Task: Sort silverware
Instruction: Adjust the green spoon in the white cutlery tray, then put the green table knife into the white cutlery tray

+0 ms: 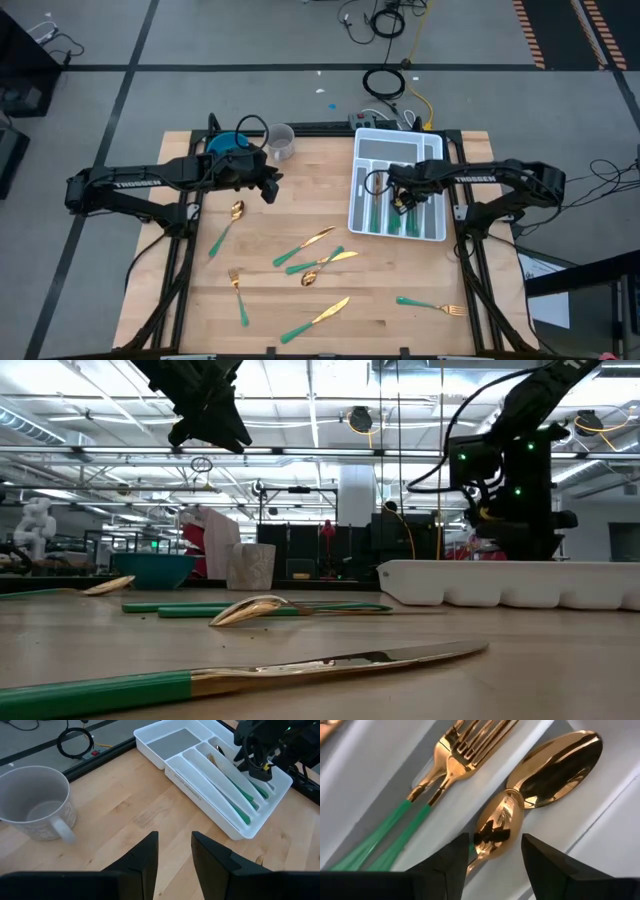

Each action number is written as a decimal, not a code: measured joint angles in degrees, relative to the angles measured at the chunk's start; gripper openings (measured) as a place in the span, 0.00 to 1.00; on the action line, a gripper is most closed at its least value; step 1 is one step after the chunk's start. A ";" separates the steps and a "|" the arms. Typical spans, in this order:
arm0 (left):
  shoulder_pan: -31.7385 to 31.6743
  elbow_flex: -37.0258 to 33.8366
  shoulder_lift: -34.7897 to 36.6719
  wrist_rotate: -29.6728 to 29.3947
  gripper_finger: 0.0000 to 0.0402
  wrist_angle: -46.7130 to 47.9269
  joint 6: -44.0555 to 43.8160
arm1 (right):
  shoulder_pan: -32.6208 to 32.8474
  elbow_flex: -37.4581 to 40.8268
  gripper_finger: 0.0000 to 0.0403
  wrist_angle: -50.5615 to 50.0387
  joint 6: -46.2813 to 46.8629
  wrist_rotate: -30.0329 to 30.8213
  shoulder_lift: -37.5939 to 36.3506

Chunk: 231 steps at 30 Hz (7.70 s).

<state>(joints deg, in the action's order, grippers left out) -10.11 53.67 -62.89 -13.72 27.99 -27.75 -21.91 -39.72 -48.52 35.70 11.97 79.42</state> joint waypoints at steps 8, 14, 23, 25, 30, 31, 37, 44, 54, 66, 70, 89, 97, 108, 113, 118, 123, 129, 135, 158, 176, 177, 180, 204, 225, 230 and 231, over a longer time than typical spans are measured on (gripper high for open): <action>0.00 0.00 0.00 0.00 0.31 -0.02 0.07 | 0.02 1.79 0.36 2.30 1.07 0.31 -0.07; -0.02 0.00 0.00 -0.01 0.31 -0.02 0.04 | 0.04 1.66 0.13 2.02 1.32 0.49 -0.23; -0.02 0.00 0.00 -0.02 0.31 -0.02 -0.37 | 0.00 0.33 0.01 -1.75 1.37 0.48 -0.50; -0.02 0.00 0.00 -0.04 0.31 -0.02 -0.37 | -0.06 -0.56 0.00 -3.07 1.16 0.09 -0.46; -0.02 0.00 0.00 -0.43 0.31 -0.02 -0.41 | 0.02 -2.60 0.00 -4.26 0.64 -0.07 -0.46; -0.02 0.00 0.00 -0.44 0.31 0.00 -0.42 | 0.05 -2.85 0.00 -4.90 0.45 0.25 -0.46; 0.00 0.00 0.00 -0.46 0.31 -0.02 -0.46 | 0.11 -5.32 0.00 -8.91 0.30 0.00 -0.44; 0.00 0.00 0.00 -0.46 0.31 -0.04 -0.44 | 0.13 -5.42 0.00 -9.86 2.49 -3.21 -3.36; 0.00 0.00 0.00 -0.46 0.31 -0.02 -0.42 | 0.15 -2.33 0.00 -3.11 11.22 -3.40 -15.54; 0.00 0.00 0.00 -0.46 0.31 -0.02 -0.35 | 0.15 11.82 0.00 12.11 29.98 -2.58 -27.68; 0.00 0.00 0.00 -0.46 0.31 -0.02 -0.29 | 0.15 14.40 0.00 12.34 34.84 0.05 -29.71; -0.02 0.00 0.00 -0.46 0.31 -0.02 0.20 | -3.86 20.76 0.00 17.70 41.57 2.86 -31.69; -0.02 0.00 0.00 -0.48 0.31 -0.03 0.20 | -6.13 20.91 0.00 19.78 39.90 2.95 -30.58; -0.02 0.00 0.00 -0.48 0.31 -0.02 0.20 | -6.29 20.91 0.00 20.48 38.47 2.60 -28.54; -0.02 0.00 0.00 -0.48 0.31 -0.02 0.20 | -6.29 20.91 0.00 20.46 38.32 2.56 -27.79; -0.02 0.00 0.00 -0.48 0.31 -0.02 0.20 | -6.29 20.91 0.00 20.49 38.09 2.56 -27.23; -0.01 -0.01 0.00 -0.48 0.31 -0.02 0.20 | -6.27 20.89 0.04 20.58 36.78 2.49 -27.10; -0.02 0.00 0.00 -0.48 0.31 -0.02 0.19 | -6.27 20.83 0.12 20.86 36.70 2.45 -27.10; -0.02 0.00 0.00 -0.48 0.31 -0.02 0.13 | -6.27 20.32 0.14 21.36 34.26 3.14 -27.86; 0.00 0.00 0.00 -0.48 0.31 0.08 0.00 | 8.02 -11.39 0.14 -14.34 -0.68 -14.39 -31.73; 8.35 -0.02 -3.19 7.26 0.31 0.08 -9.92 | 38.02 -7.54 0.14 1.85 9.75 -7.75 -9.31; 9.28 -0.02 -4.27 6.76 0.31 0.99 -11.49 | 38.35 -7.54 0.14 1.53 10.08 -7.28 -8.60; 12.87 -0.02 -8.08 6.32 0.31 3.04 -14.14 | 38.56 -7.54 0.14 1.43 11.04 -6.41 -7.68; 24.30 7.30 -34.48 7.65 0.31 11.19 -24.26 | 38.53 -7.54 0.14 2.02 16.35 -4.19 -8.04; 24.00 19.85 -45.98 13.19 0.31 22.28 -16.83 | 40.76 -7.54 0.31 3.46 13.08 -4.93 -8.06; 23.72 19.85 -46.14 13.71 0.31 22.51 -16.72 | 40.76 -7.54 0.36 3.58 13.12 -6.11 -8.06; 23.51 19.85 -46.14 13.66 0.31 22.51 -16.33 | 40.76 -7.54 0.36 3.68 13.12 -6.12 -8.04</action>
<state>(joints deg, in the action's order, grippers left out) 13.40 73.52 -109.03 -0.05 50.50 -44.08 18.85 -47.27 -44.83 48.82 5.85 71.37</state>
